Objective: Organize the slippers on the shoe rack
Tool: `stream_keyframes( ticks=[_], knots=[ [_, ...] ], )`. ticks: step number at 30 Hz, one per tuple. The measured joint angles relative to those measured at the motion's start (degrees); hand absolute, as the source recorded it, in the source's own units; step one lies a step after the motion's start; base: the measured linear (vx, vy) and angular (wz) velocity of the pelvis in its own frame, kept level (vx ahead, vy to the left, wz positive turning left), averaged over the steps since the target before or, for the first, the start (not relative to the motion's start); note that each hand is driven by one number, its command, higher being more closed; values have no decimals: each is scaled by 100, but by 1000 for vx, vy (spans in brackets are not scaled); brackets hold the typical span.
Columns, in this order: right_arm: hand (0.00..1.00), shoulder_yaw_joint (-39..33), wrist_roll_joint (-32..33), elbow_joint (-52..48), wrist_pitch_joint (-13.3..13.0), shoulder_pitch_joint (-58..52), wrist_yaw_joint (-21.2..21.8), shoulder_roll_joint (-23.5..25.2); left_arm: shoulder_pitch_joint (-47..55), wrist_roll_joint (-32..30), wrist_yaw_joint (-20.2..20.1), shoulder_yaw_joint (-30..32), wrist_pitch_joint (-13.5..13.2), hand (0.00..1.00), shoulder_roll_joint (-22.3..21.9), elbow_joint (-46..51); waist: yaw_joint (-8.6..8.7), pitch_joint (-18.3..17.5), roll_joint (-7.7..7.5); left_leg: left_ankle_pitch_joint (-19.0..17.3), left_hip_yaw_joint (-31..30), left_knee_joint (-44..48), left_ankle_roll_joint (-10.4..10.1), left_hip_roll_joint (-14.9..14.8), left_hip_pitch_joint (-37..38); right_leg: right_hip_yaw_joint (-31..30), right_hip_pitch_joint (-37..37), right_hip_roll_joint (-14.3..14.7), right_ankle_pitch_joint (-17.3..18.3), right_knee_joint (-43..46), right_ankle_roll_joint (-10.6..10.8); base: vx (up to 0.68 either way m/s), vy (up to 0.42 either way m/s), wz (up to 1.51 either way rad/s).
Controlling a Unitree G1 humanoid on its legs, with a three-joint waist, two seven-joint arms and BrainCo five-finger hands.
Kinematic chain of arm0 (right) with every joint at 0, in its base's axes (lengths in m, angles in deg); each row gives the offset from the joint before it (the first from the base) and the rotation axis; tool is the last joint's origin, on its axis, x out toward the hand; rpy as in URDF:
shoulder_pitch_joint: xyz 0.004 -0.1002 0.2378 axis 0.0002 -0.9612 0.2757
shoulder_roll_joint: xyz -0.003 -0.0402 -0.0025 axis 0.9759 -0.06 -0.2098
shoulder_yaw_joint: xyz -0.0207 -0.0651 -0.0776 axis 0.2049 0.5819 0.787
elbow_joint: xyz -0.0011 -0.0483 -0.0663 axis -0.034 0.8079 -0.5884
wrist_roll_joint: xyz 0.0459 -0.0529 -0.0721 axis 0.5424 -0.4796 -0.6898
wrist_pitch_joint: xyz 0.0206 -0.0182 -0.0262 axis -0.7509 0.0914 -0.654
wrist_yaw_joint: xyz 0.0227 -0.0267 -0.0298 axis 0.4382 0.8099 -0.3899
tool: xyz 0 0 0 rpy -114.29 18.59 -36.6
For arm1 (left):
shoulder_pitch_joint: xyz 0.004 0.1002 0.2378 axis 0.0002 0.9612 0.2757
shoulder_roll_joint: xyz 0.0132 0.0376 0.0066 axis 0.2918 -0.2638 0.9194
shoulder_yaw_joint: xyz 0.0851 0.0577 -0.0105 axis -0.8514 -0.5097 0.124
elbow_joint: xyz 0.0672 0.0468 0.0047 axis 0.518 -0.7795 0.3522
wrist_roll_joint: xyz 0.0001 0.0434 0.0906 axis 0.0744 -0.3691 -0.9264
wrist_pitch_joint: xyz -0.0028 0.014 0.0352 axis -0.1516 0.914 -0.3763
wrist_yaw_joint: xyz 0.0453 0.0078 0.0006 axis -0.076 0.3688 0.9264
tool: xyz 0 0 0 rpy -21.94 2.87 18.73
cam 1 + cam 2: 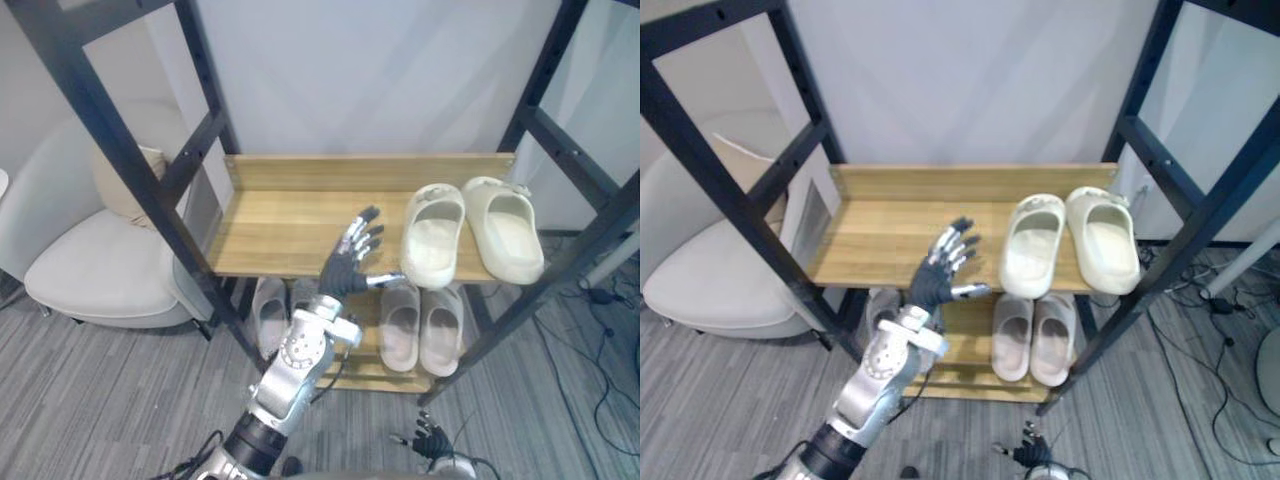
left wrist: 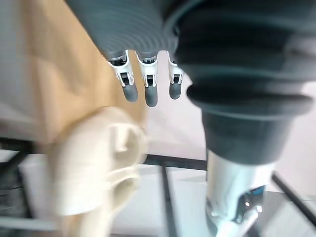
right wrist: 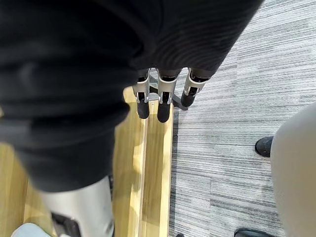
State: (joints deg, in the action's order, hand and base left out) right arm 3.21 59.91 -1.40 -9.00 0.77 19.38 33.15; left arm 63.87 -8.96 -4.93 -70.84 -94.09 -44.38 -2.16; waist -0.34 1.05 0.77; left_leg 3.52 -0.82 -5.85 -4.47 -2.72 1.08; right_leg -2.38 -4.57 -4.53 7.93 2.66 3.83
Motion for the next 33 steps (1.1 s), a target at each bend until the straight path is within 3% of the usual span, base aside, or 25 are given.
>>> stream_keyframes(
  ticks=[18,33],
  knots=[
    [0,166,1,229,12,317,-57,298,-392,-115,78,125,-234,0,-17,-1016,38,10,-136,10,13,-40,-140,-257,-7,3,-134,274,-178,-391,-142,-7,-14,0],
    [0,162,7,463,23,503,-57,291,-1208,-111,148,-688,-266,0,-89,-1751,148,63,-227,-1,67,-40,-153,-232,-9,-74,-95,276,-185,-388,-143,0,-1,-2]
  ],
)
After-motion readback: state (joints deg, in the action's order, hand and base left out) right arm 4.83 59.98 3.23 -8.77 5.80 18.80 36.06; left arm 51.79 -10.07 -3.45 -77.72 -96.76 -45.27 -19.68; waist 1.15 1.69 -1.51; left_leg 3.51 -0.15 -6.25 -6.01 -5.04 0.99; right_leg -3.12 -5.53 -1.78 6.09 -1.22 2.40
